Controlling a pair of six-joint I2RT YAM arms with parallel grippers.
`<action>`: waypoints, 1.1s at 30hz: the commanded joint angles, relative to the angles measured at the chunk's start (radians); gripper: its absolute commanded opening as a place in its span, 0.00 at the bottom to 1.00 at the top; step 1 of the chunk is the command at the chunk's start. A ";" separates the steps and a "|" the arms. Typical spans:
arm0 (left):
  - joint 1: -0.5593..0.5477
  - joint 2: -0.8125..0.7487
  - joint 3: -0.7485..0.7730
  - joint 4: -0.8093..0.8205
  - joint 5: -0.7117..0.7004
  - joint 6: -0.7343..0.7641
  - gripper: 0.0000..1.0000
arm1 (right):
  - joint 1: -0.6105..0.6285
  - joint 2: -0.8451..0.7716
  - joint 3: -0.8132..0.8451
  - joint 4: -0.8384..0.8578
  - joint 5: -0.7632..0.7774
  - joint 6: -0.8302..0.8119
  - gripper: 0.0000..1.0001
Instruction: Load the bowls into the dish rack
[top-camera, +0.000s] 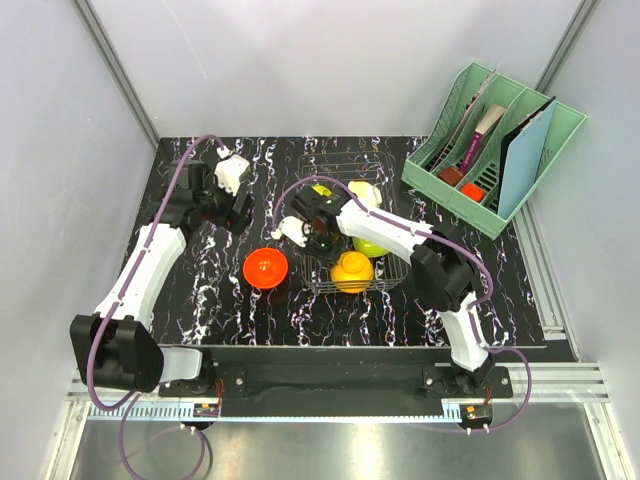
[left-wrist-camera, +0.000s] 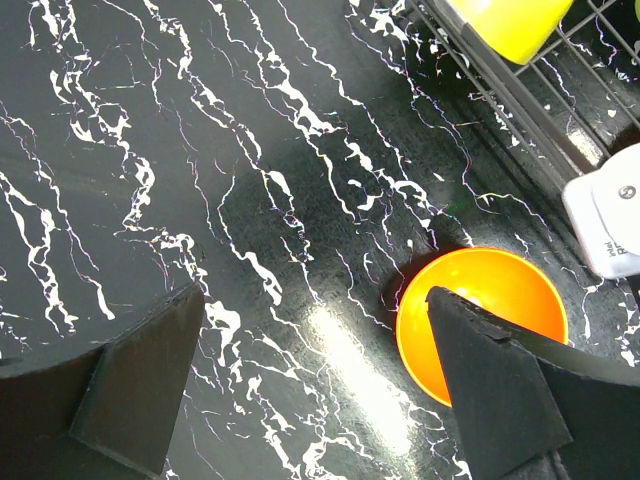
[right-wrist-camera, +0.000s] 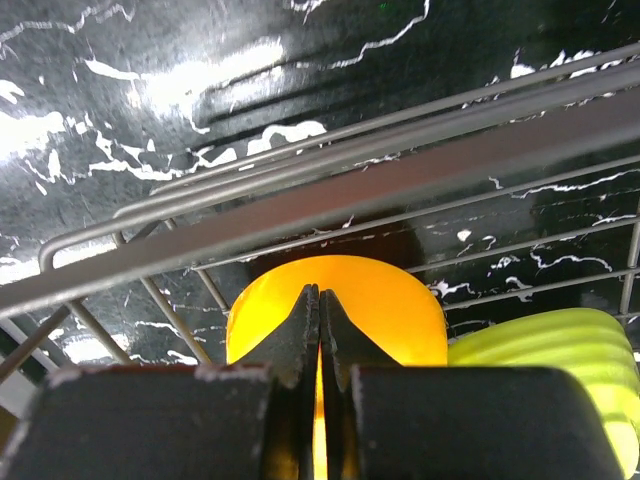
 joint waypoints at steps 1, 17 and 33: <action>0.006 -0.038 -0.005 0.033 0.013 0.013 0.99 | -0.010 -0.052 -0.013 -0.086 0.056 -0.034 0.00; 0.005 -0.030 0.017 0.033 0.019 0.007 0.99 | -0.061 -0.104 0.162 -0.140 0.049 -0.018 0.00; 0.005 -0.012 0.048 0.029 0.024 -0.002 0.99 | -0.128 -0.162 0.058 -0.308 -0.004 -0.107 0.00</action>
